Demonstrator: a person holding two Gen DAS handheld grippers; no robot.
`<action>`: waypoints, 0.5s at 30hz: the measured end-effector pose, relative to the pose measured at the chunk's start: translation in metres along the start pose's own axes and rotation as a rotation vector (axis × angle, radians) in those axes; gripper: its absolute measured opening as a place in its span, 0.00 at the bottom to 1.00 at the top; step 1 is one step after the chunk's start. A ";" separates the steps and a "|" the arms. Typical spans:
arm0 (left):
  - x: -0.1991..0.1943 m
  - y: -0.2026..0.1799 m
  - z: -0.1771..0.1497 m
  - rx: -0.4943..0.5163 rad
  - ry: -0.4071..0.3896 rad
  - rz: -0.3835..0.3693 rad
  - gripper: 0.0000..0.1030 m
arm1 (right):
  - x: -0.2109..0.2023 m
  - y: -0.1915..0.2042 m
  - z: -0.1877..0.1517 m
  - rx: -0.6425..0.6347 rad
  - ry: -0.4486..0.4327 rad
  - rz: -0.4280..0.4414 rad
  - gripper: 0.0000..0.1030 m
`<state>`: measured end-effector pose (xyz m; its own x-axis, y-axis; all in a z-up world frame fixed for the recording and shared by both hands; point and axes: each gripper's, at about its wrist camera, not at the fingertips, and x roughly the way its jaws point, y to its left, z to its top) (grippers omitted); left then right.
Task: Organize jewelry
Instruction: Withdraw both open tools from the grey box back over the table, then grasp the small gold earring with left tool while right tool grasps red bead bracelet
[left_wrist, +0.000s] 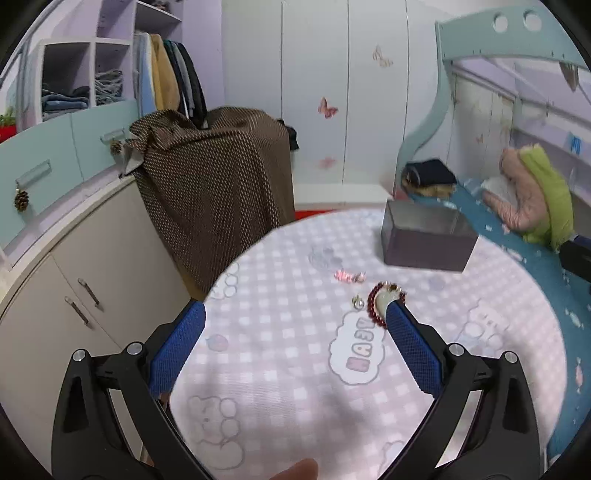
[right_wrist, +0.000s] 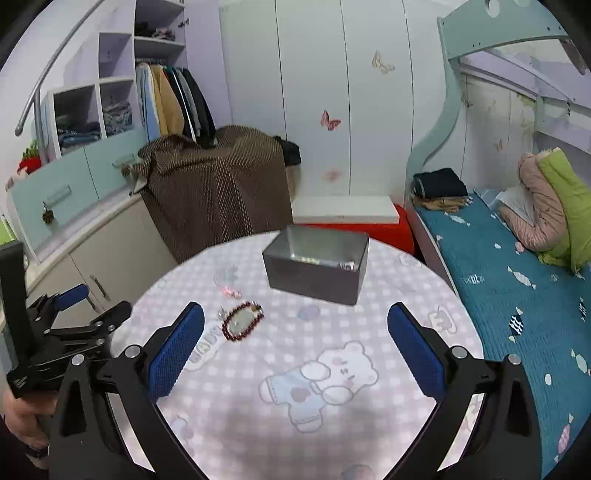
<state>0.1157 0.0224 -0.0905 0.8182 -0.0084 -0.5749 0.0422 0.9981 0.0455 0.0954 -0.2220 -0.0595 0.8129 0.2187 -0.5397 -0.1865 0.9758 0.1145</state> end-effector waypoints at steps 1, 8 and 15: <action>0.008 -0.002 -0.001 0.001 0.013 -0.003 0.95 | 0.004 0.000 -0.002 -0.003 0.014 0.000 0.93; 0.068 -0.013 -0.001 0.042 0.107 -0.001 0.95 | 0.028 -0.003 -0.014 0.001 0.080 0.008 0.93; 0.127 -0.019 0.005 0.077 0.186 -0.013 0.95 | 0.048 -0.004 -0.022 -0.007 0.129 0.028 0.93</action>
<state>0.2221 0.0017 -0.1601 0.6974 -0.0024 -0.7167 0.1016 0.9902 0.0956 0.1226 -0.2155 -0.1044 0.7298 0.2427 -0.6391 -0.2123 0.9691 0.1255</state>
